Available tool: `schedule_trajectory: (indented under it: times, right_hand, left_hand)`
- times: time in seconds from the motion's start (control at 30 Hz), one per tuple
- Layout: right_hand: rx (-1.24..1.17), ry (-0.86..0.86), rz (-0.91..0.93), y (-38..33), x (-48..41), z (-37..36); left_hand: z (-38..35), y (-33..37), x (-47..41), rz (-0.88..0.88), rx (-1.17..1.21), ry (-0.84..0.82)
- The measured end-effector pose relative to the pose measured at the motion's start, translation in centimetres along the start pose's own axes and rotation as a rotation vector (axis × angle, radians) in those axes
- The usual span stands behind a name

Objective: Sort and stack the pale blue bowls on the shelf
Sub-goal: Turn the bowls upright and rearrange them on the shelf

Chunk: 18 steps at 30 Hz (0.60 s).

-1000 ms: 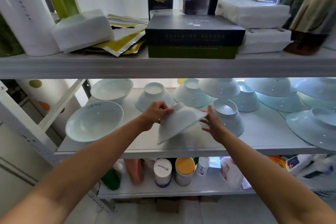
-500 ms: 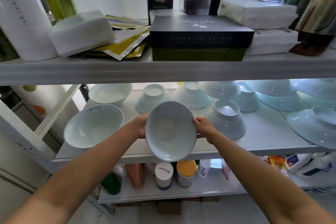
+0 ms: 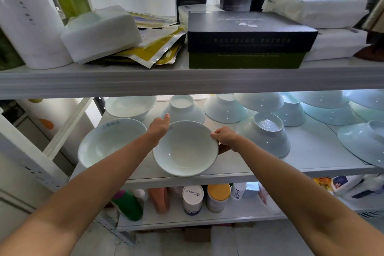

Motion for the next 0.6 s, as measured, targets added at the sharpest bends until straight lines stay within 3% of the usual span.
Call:
schedule_trajectory:
  times: [0.2, 0.47, 0.6]
  right_hand:
    - [0.096, -0.117, -0.077, 0.0, 0.1, -1.1]
    - [0.077, -0.098, -0.064, -0.2, -0.5, -1.5]
    - [0.398, 0.02, 0.077, -2.7, -1.5, -1.5]
  left_hand:
    - [-1.2, 2.6, -0.2, -0.148, -0.136, -0.044]
    - [-1.8, 3.3, -2.4, -0.281, -0.306, -0.072]
    - [-2.2, 3.2, -3.4, -0.4, -0.539, -0.101]
Point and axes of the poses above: each hand's wrist, its own x-axis away from the middle knuckle, its own z-axis out of the back of the hand, y = z × x, the point moved 10 cm from there along -x, towards the middle knuckle, and after that the axes turned 5 degrees about -x, right-handed, at the moved point
